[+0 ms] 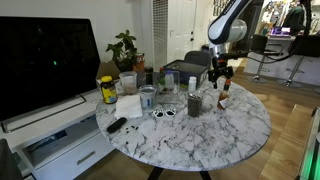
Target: Put the green bottle and the transparent bottle with the red lid in the transparent box
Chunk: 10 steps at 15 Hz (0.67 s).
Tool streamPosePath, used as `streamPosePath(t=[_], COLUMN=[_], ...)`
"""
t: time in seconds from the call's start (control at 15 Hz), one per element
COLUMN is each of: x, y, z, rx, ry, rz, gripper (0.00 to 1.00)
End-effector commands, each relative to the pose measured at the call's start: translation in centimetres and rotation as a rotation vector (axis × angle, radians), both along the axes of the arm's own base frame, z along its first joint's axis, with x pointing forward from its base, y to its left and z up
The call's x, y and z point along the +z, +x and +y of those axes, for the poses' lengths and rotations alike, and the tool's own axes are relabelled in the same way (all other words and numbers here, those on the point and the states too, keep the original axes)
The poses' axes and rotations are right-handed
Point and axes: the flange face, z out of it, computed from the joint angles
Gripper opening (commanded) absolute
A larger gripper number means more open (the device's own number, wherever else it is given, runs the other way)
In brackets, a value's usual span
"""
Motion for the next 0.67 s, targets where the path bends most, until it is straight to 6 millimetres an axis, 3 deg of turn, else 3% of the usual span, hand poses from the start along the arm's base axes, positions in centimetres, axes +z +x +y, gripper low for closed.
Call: streamPosePath(t=[0.0, 0.27, 0.47, 0.53, 0.6], x=[-0.5, -0.4, -0.3, -0.2, -0.2], y=[-1.1, -1.4, -1.8, -2.0, -2.1], z=[-0.4, -0.4, -0.7, -0.8, -0.9], rx=[-0.033, -0.038, -0.049, -0.054, -0.056], ry=[-0.025, -0.016, -0.015, -0.015, -0.013], rz=[0.005, 0.012, 0.018, 0.017, 0.018], gripper=[1.00, 0.98, 0.84, 0.71, 0.70])
